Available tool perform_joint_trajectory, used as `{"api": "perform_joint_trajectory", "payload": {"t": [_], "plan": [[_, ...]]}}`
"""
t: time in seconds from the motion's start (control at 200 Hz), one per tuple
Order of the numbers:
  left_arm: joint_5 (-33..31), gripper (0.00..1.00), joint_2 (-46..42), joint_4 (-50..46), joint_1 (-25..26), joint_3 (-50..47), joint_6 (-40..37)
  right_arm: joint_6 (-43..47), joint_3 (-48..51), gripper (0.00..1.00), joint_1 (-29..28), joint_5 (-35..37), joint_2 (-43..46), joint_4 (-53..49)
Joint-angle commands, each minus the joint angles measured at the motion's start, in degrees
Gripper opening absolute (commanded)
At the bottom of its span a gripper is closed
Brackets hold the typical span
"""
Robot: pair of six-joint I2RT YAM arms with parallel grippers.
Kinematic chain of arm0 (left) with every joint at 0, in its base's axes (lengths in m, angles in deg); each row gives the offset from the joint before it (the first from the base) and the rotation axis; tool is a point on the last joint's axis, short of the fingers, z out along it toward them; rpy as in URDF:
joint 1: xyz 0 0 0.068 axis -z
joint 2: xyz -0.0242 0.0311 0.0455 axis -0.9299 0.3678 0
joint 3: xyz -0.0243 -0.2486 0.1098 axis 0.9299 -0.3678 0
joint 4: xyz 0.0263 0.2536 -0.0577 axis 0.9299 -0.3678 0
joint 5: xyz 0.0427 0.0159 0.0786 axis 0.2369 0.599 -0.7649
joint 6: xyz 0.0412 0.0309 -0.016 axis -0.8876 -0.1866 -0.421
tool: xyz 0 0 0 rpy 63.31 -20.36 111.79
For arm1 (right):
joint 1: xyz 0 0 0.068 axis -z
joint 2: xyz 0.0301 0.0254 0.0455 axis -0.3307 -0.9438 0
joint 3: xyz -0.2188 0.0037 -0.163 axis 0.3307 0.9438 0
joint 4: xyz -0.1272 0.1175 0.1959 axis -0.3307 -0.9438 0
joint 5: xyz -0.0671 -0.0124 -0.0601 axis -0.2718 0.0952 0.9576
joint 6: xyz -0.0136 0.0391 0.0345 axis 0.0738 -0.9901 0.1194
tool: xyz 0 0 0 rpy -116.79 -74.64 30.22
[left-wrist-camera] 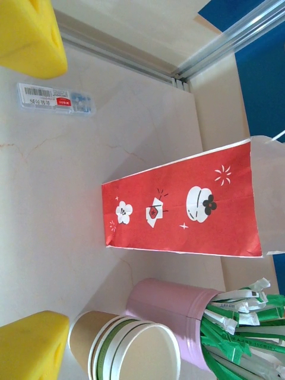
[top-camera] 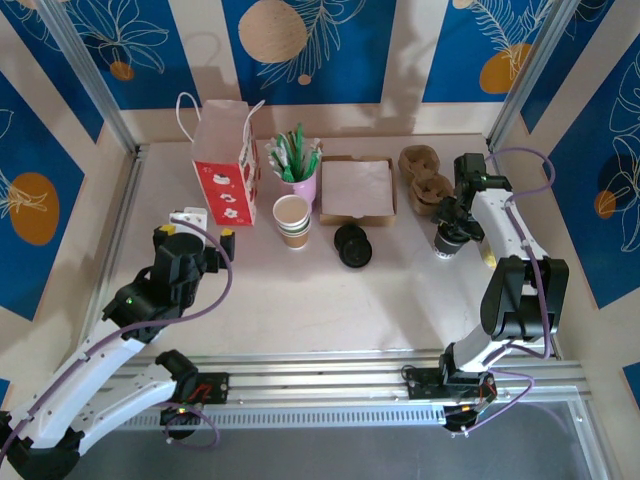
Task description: Pack the takeout coffee
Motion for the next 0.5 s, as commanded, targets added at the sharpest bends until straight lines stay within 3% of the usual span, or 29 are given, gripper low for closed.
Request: {"api": "perform_joint_trajectory", "payload": {"t": [0.0, 0.275, 0.495], "plan": [[-0.2, 1.0, -0.5, 1.0, -0.3, -0.3, -1.2, 0.5, -3.5, 0.8, -0.4, 0.2, 1.5, -1.8], [-0.3, 1.0, -0.5, 1.0, -0.3, -0.2, -1.2, 1.2, -8.6, 0.82, -1.2, 0.7, 3.1, -4.8], [-0.6, 1.0, -0.6, 1.0, -0.4, -0.3, -1.3, -1.0, -15.3, 0.78, -6.5, -3.7, 2.1, -7.8]]}}
